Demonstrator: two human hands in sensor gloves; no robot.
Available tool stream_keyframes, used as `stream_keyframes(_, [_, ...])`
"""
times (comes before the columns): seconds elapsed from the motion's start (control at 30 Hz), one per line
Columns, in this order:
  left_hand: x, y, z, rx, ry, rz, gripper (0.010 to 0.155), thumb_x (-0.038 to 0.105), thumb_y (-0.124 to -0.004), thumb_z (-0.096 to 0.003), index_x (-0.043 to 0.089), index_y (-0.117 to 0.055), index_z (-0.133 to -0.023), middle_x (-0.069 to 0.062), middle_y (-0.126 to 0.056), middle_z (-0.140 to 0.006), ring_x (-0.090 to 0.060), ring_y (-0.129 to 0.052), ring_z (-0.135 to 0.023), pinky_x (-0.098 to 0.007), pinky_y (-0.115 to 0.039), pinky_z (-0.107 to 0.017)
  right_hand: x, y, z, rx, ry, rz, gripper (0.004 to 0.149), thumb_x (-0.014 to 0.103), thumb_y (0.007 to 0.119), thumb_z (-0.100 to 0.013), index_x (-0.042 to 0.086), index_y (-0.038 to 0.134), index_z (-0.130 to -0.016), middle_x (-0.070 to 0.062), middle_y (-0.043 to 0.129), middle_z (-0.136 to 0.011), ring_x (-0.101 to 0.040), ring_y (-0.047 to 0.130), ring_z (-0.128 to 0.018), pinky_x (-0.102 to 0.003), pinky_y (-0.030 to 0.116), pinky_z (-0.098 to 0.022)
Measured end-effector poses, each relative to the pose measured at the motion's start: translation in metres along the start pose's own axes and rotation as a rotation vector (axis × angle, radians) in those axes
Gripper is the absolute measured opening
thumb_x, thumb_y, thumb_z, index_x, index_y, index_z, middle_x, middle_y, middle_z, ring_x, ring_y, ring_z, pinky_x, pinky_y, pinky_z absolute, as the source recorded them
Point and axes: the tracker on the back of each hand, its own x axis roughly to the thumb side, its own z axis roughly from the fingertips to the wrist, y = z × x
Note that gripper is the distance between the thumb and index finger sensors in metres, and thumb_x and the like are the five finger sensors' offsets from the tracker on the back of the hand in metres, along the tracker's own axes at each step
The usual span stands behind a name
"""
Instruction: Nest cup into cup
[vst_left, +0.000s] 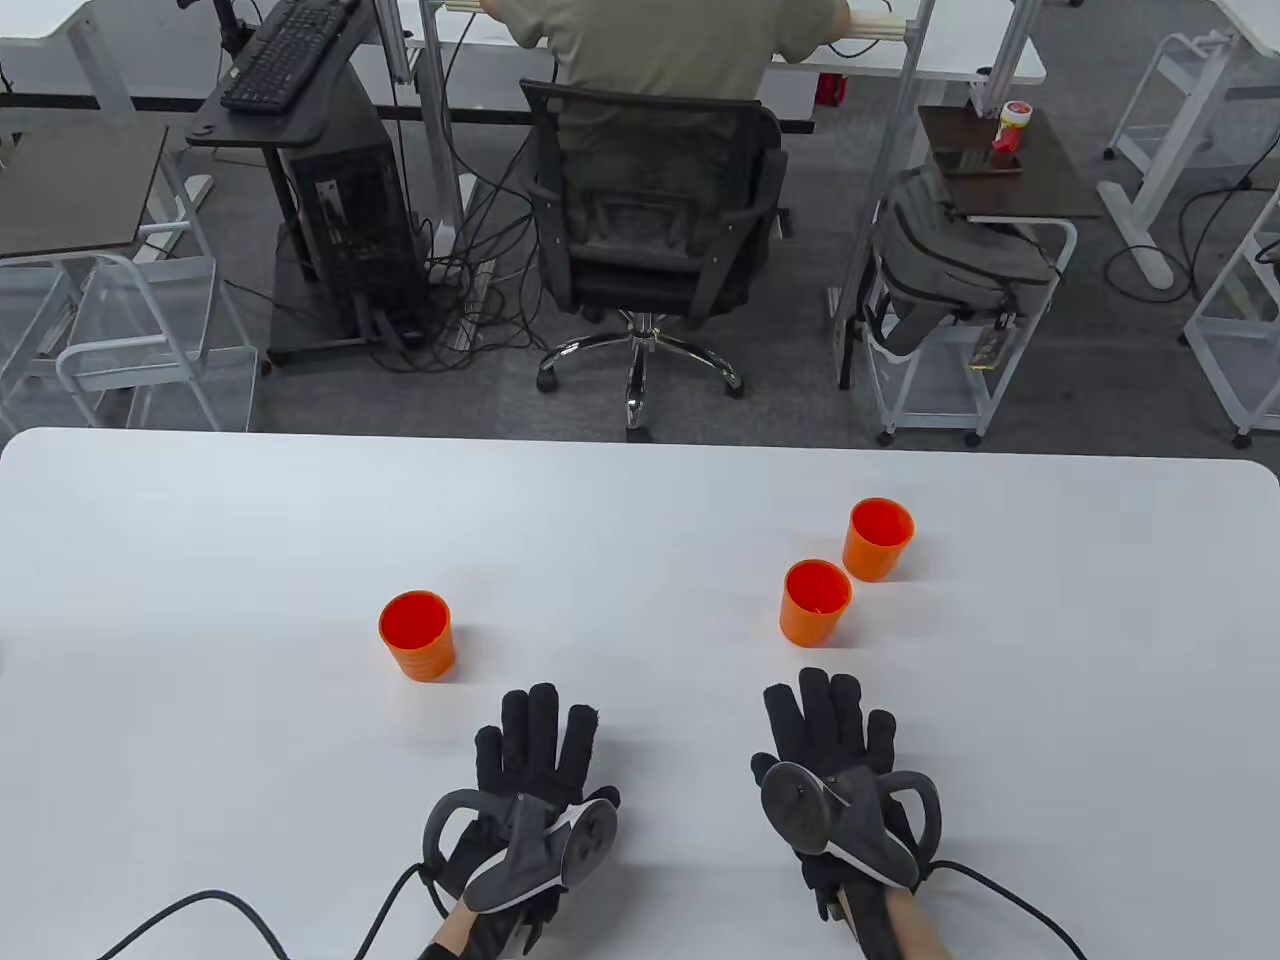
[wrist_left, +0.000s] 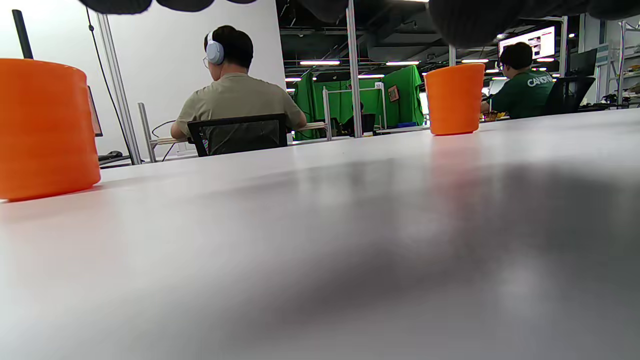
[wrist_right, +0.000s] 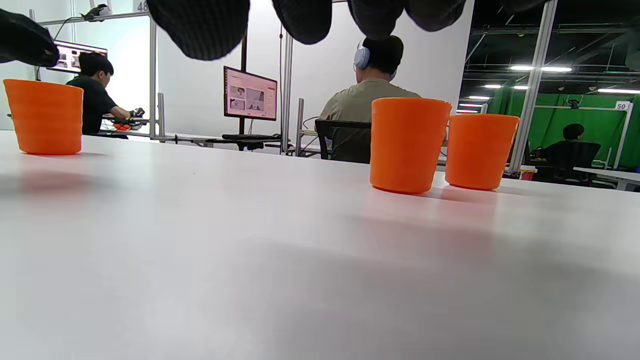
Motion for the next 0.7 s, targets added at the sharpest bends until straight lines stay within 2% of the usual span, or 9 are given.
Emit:
stream_keyframes(0.27, [-0.004,0.008,0.002,0.022,0.013,0.026,0.086,0.063,-0.059,-0.0549,0.01,-0.033,-0.118,-0.036,-0.032,-0.12,-0.06,-0.043,-0.105,-0.071,-0.052,-0.073,-0.009,-0.007,-0.003,-0.012,0.02,-0.037,0.07,0.041,0.065,-0.06,0.006,0.039,-0.115,-0.032,0.037,-0.116,-0.057,0.039,-0.102,-0.076,0.04,-0.066])
stream_keyframes(0.37, [-0.006,0.011,0.003,0.035,0.019,0.052,0.087,0.064,-0.06,-0.0547,0.01,-0.034,-0.118,-0.036,-0.032,-0.12,-0.06,-0.044,-0.105,-0.071,-0.052,-0.073,-0.025,-0.021,-0.009,-0.09,0.068,-0.121,0.08,0.048,0.071,-0.057,0.004,0.038,-0.115,-0.034,0.046,-0.114,-0.057,0.054,-0.099,-0.075,0.047,-0.066])
stream_keyframes(0.43, [-0.007,0.012,0.004,0.038,0.022,0.073,0.087,0.064,-0.06,-0.0545,0.01,-0.034,-0.118,-0.036,-0.032,-0.12,-0.06,-0.044,-0.105,-0.071,-0.052,-0.073,-0.038,-0.028,-0.018,-0.121,0.114,-0.209,0.087,0.051,0.074,-0.054,0.002,0.037,-0.115,-0.034,0.049,-0.113,-0.057,0.058,-0.098,-0.074,0.049,-0.066])
stream_keyframes(0.53, [-0.009,0.014,0.004,0.042,0.022,0.086,0.087,0.064,-0.06,-0.0545,0.01,-0.033,-0.118,-0.036,-0.032,-0.12,-0.06,-0.044,-0.105,-0.071,-0.053,-0.073,-0.065,-0.032,-0.046,-0.093,0.204,-0.33,0.098,0.056,0.077,-0.05,0.0,0.031,-0.115,-0.034,0.046,-0.113,-0.056,0.058,-0.097,-0.074,0.05,-0.066])
stream_keyframes(0.7, [-0.013,0.016,0.004,0.048,0.033,0.102,0.088,0.064,-0.06,-0.0545,0.009,-0.034,-0.118,-0.036,-0.032,-0.12,-0.06,-0.044,-0.105,-0.071,-0.053,-0.073,-0.093,-0.016,-0.1,-0.009,0.322,-0.43,0.107,0.06,0.08,-0.046,-0.002,0.026,-0.115,-0.036,0.042,-0.114,-0.057,0.056,-0.098,-0.075,0.05,-0.065])
